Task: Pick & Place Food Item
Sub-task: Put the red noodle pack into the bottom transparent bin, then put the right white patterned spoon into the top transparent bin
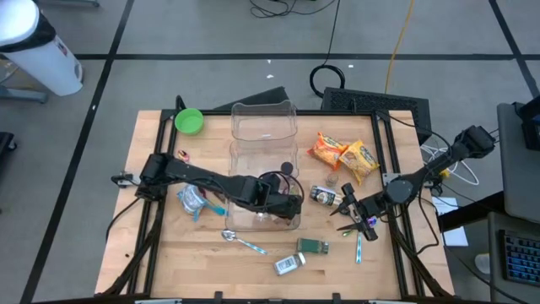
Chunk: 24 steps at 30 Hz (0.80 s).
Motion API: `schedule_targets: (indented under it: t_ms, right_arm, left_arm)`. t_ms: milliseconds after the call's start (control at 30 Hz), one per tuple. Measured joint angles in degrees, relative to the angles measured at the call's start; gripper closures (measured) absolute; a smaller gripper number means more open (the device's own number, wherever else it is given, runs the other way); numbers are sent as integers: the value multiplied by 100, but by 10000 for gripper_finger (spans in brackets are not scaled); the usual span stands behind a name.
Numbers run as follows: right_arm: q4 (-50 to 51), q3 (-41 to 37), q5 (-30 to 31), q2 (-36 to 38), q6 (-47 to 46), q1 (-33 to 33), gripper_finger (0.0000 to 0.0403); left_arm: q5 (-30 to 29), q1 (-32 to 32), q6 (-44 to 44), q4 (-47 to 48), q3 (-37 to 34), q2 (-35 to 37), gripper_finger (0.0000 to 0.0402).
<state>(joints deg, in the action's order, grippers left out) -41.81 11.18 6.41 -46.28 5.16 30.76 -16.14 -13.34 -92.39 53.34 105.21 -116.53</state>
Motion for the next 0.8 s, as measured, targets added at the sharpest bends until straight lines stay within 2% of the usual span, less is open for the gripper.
schedule_targets:
  t_ms: [200, 467, 633, 800]
  right_arm:
    - [-70, 0, 135, 0, 78, 0, 193]
    - [-238, 0, 283, 0, 309, -2, 193]
    - [-326, 0, 283, 0, 427, -2, 193]
    - [-297, 2, 285, -2, 453, -2, 193]
  left_arm:
    - [3, 26, 357, -4, 0, 0, 359]
    - [36, 63, 624, -11, 0, 2, 296]
    - [390, 254, 1090, -13, 0, 36, 260]
    - [869, 493, 1861, -108, 0, 317, 244]
